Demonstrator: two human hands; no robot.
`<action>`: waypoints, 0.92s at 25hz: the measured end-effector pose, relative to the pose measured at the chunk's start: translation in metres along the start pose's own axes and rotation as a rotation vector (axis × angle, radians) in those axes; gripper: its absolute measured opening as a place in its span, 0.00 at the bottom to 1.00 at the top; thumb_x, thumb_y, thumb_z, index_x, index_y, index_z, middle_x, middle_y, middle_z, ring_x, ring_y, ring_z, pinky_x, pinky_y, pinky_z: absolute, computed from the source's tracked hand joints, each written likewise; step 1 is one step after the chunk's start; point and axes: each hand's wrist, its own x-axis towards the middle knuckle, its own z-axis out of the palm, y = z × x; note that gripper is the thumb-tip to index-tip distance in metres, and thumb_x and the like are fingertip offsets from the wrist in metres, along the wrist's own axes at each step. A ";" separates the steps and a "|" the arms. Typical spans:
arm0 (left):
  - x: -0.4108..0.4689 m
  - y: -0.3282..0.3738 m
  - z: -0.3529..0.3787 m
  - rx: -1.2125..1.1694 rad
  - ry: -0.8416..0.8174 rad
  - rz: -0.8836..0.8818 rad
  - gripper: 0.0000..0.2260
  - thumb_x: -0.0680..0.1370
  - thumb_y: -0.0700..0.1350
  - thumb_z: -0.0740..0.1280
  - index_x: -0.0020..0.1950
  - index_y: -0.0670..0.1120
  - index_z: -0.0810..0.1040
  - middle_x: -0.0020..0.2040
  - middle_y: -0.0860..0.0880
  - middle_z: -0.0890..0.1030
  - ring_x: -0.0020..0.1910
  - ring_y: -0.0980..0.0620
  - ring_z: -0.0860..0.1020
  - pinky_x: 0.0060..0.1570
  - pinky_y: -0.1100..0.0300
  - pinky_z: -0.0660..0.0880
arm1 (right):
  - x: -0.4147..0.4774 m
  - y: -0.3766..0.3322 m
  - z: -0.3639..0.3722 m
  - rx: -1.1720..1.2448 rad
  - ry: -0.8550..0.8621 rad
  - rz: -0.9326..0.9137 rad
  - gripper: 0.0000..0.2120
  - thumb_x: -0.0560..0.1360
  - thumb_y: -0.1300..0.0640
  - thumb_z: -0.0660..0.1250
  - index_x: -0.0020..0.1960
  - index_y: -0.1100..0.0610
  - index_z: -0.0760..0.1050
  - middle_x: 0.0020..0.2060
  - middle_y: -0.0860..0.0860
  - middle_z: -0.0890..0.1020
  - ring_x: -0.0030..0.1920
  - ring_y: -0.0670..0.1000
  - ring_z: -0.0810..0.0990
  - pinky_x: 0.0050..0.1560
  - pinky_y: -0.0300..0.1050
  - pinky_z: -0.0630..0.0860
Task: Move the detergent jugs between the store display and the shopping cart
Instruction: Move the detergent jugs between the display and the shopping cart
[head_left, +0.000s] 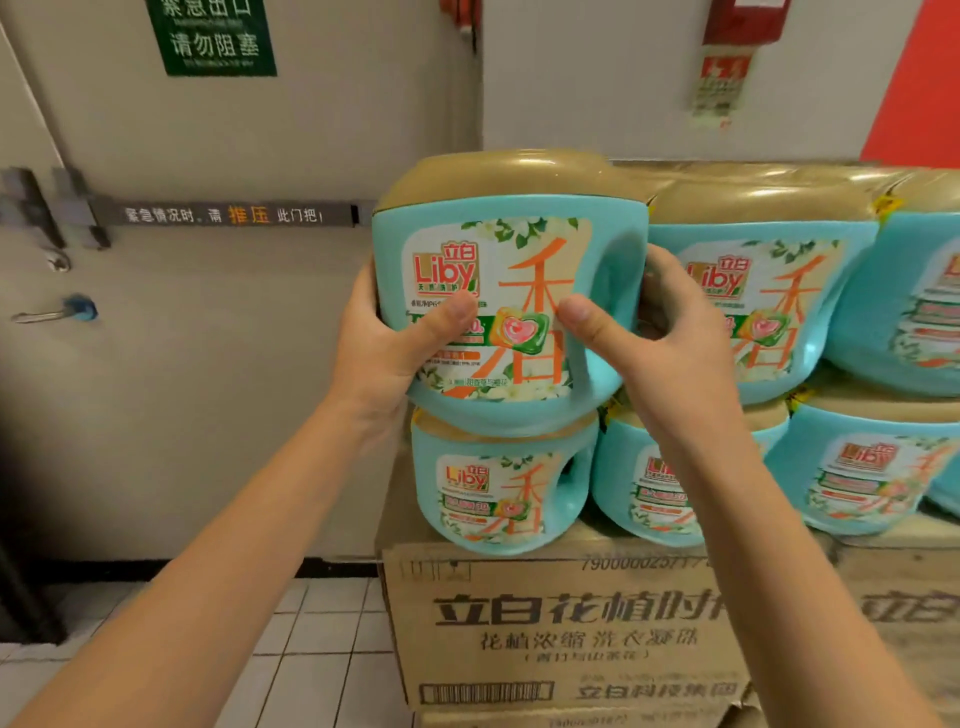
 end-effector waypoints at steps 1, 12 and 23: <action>0.003 -0.004 0.001 0.005 -0.006 -0.001 0.38 0.53 0.60 0.82 0.57 0.49 0.73 0.49 0.52 0.86 0.47 0.50 0.85 0.39 0.59 0.81 | -0.003 0.004 0.003 -0.035 0.043 0.005 0.25 0.70 0.44 0.74 0.63 0.48 0.73 0.56 0.42 0.81 0.58 0.43 0.78 0.59 0.51 0.77; 0.024 -0.028 -0.005 0.068 -0.018 0.024 0.52 0.53 0.64 0.80 0.72 0.47 0.66 0.57 0.54 0.83 0.55 0.52 0.83 0.45 0.57 0.82 | -0.012 0.034 0.033 -0.212 0.216 -0.012 0.22 0.74 0.47 0.69 0.65 0.54 0.73 0.61 0.47 0.73 0.59 0.46 0.75 0.60 0.40 0.74; 0.023 -0.040 -0.004 0.128 0.021 0.054 0.52 0.56 0.67 0.79 0.74 0.50 0.63 0.66 0.48 0.77 0.62 0.48 0.79 0.54 0.44 0.80 | -0.012 0.046 0.036 -0.122 0.183 -0.027 0.17 0.76 0.50 0.67 0.62 0.56 0.77 0.54 0.49 0.81 0.56 0.46 0.79 0.58 0.48 0.77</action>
